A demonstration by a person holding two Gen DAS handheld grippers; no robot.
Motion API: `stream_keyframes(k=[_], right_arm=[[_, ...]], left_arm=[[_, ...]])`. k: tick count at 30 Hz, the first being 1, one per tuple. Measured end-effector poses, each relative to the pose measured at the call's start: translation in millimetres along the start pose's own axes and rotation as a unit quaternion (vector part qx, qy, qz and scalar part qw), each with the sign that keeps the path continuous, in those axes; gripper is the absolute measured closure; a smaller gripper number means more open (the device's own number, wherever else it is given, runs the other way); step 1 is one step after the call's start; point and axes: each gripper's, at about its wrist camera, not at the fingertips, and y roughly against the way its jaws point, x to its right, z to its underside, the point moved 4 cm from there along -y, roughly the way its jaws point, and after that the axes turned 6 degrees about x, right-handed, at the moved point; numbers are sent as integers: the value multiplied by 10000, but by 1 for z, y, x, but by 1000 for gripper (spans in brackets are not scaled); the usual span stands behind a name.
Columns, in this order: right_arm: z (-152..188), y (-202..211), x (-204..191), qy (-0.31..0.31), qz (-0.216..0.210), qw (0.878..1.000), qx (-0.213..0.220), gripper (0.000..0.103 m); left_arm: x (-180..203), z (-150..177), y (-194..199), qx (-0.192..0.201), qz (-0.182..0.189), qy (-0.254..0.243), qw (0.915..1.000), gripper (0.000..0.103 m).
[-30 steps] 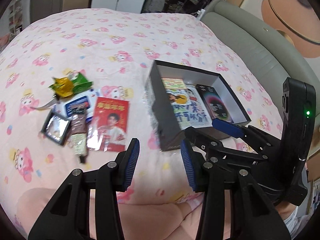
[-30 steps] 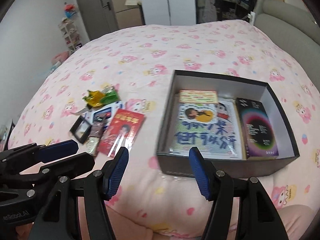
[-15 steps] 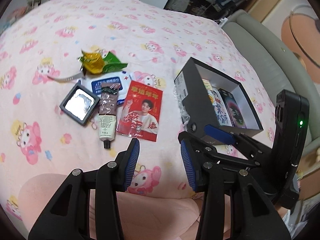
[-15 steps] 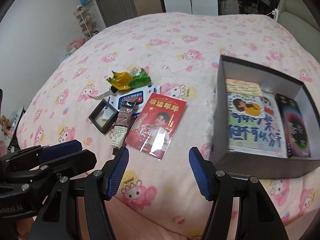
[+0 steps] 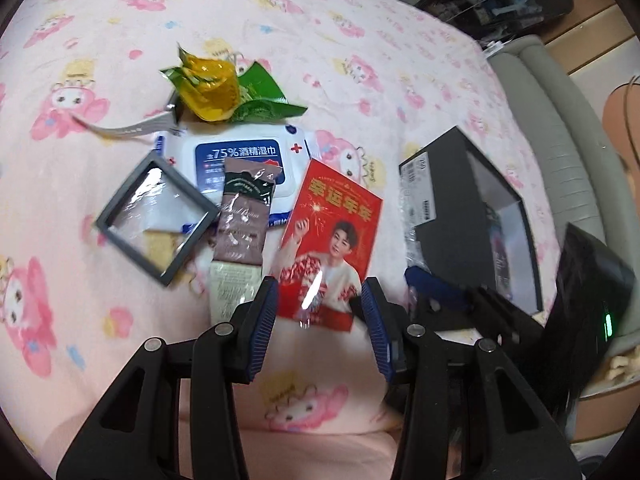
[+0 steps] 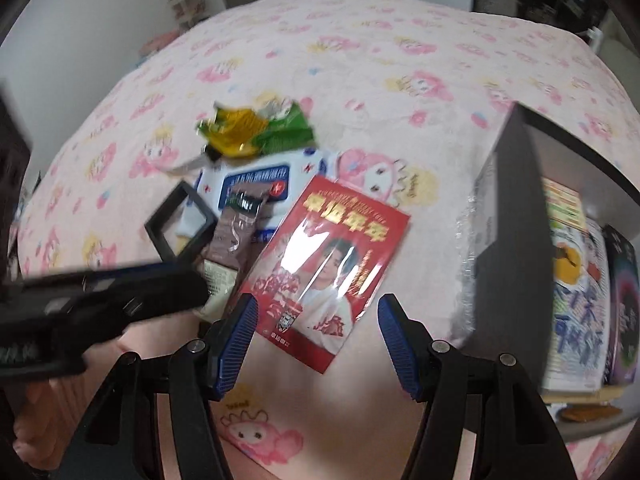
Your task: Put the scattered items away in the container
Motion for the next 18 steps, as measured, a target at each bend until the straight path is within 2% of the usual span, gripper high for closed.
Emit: stream_keyframes(k=[3,8,10,14,18], right_arm=[[6,-10,-3,113,-22,9999,-43,43],[24,-33,15,-137,125,9993,-319,44],[28,-37,16,-163,63,9992,-364,44],[31,-44,14,-121,134,9990,-413,43],[33,-46,17,-242,33,9988,-416,41]], left_arm=[[1,-6,-22,-150,-9,32,9999,60],[-4,-4,-45,-391,60,130,9991,60],[-8,-2,-53,-523,66,206,9984,60],[-17,-1,-62,-582,-279,242,9976,60],[-17,-3,-61,-425,-510,169,9977,60]])
